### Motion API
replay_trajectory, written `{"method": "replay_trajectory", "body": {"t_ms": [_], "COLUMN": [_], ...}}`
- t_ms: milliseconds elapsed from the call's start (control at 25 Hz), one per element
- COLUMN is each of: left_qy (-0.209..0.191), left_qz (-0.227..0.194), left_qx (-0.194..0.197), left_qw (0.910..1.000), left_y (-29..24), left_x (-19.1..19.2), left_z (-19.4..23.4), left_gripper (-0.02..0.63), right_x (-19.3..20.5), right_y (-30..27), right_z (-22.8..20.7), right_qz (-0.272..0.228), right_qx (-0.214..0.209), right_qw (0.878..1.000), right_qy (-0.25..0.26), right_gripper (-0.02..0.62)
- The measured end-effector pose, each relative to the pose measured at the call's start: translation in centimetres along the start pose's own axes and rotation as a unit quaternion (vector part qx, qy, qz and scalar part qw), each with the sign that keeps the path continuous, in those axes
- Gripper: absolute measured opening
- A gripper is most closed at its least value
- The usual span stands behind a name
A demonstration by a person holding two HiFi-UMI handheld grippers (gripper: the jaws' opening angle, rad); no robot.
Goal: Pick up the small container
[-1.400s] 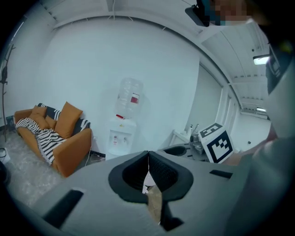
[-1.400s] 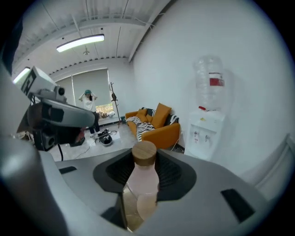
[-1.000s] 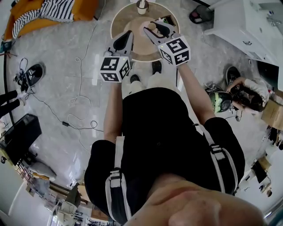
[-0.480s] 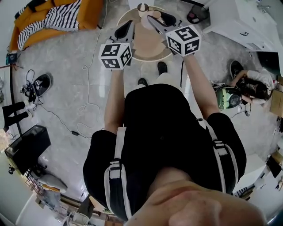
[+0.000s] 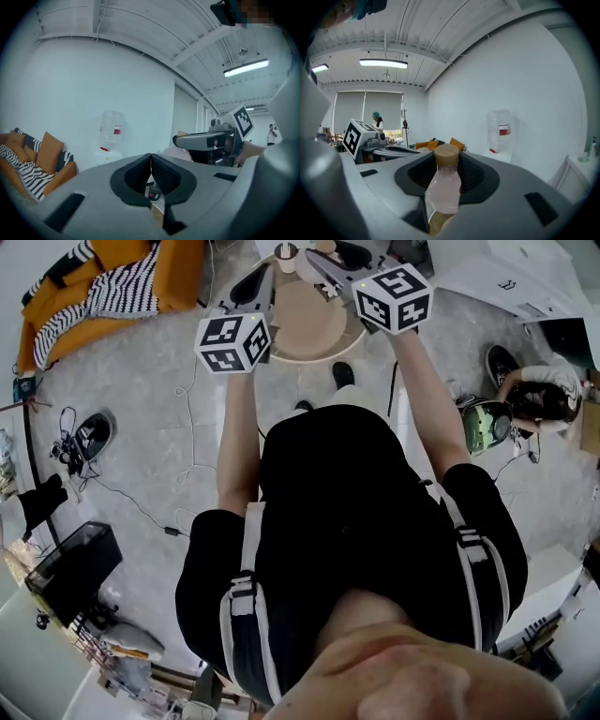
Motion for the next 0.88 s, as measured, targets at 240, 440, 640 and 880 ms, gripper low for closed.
{"method": "replay_trajectory", "body": {"t_ms": [240, 440, 640, 880], "left_qy": [-0.011, -0.016, -0.016, -0.014], "left_qz": [-0.003, -0.006, -0.005, -0.004], "left_qx": [0.015, 0.015, 0.011, 0.009], "left_qw": [0.9998, 0.9997, 0.9998, 0.9998], "left_y": [-0.6, -0.3, 0.0, -0.1], "left_x": [-1.0, -1.3, -1.6, -1.6], "left_z": [-0.6, -0.4, -0.2, 0.4], "left_gripper": [0.018, 0.018, 0.018, 0.018], "right_x": [0.0, 0.3, 0.1, -0.1], "right_y": [0.7, 0.9, 1.2, 1.0], "right_z": [-0.1, 0.3, 0.3, 0.0], "right_qz": [-0.006, -0.009, -0.012, -0.013], "right_qx": [0.005, 0.009, 0.013, 0.017], "right_qw": [1.0, 1.0, 1.0, 1.0], "right_qy": [-0.001, 0.001, 0.002, 0.004], "right_gripper": [0.141, 0.141, 0.141, 0.141]}}
Point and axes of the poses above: the fingertips, and each gripper's own axes: y backward along the fingers, z to its left, x out of its underside, the point moved 10 cm from there along y, backward along the fingers, and after that the axes turned 12 degrees about -y, right-handed, at the moved point
